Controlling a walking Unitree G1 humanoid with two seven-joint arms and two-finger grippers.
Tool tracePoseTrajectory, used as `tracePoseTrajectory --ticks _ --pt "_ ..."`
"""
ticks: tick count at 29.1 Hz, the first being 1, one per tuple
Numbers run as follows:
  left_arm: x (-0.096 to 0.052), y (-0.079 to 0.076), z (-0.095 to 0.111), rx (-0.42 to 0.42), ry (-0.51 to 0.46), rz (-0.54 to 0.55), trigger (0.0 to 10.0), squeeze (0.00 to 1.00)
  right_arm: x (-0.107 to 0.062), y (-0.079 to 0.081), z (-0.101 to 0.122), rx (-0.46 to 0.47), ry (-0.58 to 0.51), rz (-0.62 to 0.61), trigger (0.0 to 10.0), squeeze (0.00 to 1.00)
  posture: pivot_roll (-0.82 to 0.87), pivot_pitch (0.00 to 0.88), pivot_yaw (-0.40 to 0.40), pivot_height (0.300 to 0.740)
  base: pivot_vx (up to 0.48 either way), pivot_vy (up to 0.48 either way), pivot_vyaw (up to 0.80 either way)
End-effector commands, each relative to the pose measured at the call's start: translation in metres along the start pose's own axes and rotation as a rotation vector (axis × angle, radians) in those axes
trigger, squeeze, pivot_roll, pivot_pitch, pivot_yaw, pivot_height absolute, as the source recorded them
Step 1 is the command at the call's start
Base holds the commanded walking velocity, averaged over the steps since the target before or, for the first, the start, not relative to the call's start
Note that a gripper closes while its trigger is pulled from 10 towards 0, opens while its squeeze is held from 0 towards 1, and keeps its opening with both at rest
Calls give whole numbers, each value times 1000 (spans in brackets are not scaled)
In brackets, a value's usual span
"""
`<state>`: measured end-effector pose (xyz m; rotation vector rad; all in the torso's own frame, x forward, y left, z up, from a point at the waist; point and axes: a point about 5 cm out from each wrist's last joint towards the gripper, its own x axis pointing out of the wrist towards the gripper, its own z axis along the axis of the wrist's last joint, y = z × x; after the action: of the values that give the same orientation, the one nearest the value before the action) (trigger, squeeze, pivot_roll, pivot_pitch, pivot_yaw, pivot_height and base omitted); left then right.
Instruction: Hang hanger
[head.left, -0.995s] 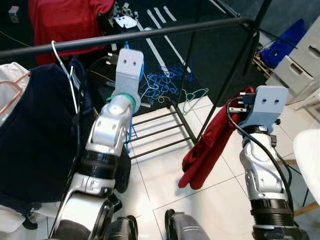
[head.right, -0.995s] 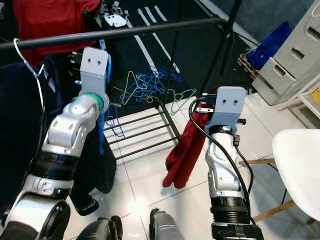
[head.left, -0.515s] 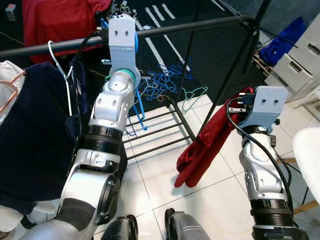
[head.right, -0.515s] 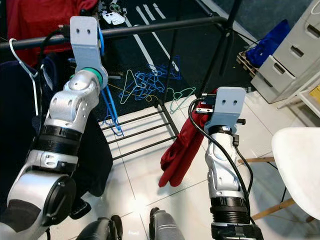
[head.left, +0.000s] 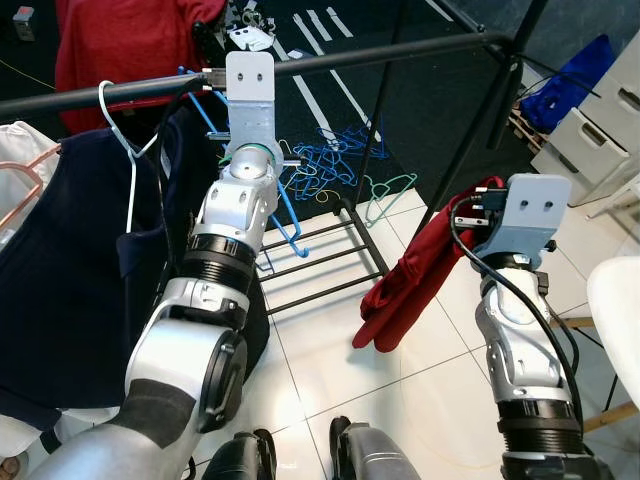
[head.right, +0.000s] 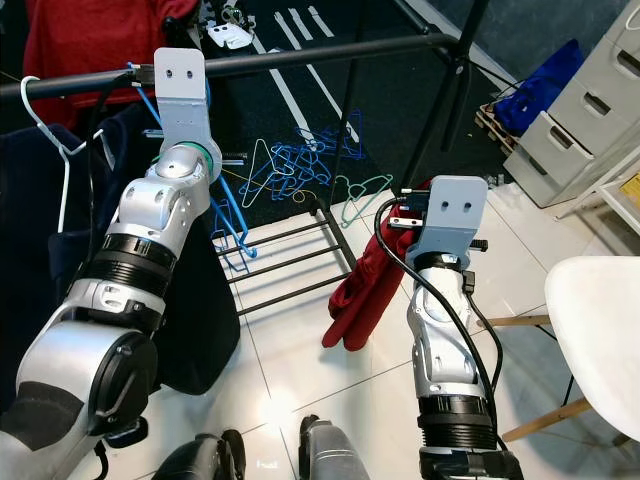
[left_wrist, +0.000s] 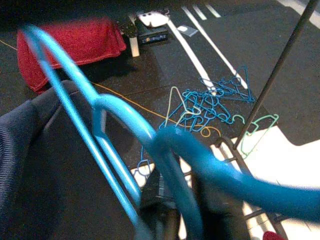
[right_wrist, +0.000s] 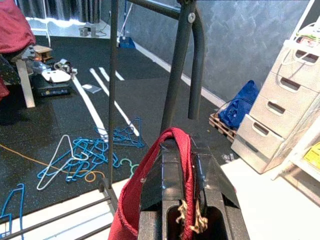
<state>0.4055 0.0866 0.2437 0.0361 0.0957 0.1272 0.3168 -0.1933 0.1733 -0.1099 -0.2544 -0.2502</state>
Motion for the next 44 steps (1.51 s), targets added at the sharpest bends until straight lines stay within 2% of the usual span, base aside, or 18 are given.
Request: tracePoseTrajectory --ticks 1,5,6,7,15,18,21,24,25,32,33,35,36,39,44 --pt "0 -3 -6 27 16 0 10000 1000 -2 -2 3 0 -17 -8 10000 0 -146 112 43 740 0 0 0" --pt "1 5 1 62 -31 61 10000 1000 -2 -1 2 2 -15 -7 10000 0 -138 111 42 740 0 0 0" --pt "-1 8 3 77 -44 74 10000 0 -2 -1 3 3 -16 -6 10000 0 -137 110 42 740 0 0 0" --pt "-3 14 5 85 -53 82 10000 0 -2 -1 2 4 -16 -7 10000 0 -129 110 41 740 0 0 0" --pt "-10 27 8 93 -71 87 10000 0 -2 -1 2 5 -14 -6 10000 0 -118 109 39 740 0 0 0" --pt "-23 39 4 135 -73 61 10000 0 -1 1 1 7 -13 3 10000 0 -106 106 28 740 0 0 0" --pt "-26 36 -7 183 -47 10 10000 0 1 2 2 7 -16 8 10000 0 -107 104 27 740 0 0 0" --pt "-27 36 -8 189 -43 1 10000 0 1 2 3 7 -16 9 10000 0 -107 104 27 740 0 0 0" --pt "-29 36 -10 196 -46 -12 10000 1000 1 2 2 7 -16 8 10000 0 -107 104 27 740 0 0 0" --pt "-34 37 -11 214 -53 -18 10000 1000 1 2 2 7 -16 9 10000 0 -106 104 27 740 0 0 0" --pt "-34 39 -10 228 -53 1 10000 725 0 2 2 7 -16 9 10000 0 -108 103 28 740 0 0 0" --pt "-34 39 -10 228 -53 1 10000 725 0 2 2 7 -16 9 10000 0 -108 103 28 740 0 0 0" --pt "-35 41 -9 247 -57 19 10000 0 0 2 2 7 -16 9 10000 0 -106 104 29 740 0 0 0" --pt "-36 46 -8 271 -61 48 10000 0 0 1 2 7 -14 7 10000 0 -105 105 30 740 0 0 0" --pt "-36 44 -21 290 -10 17 10000 0 0 2 1 9 -13 9 10000 0 -103 106 31 740 0 0 0"
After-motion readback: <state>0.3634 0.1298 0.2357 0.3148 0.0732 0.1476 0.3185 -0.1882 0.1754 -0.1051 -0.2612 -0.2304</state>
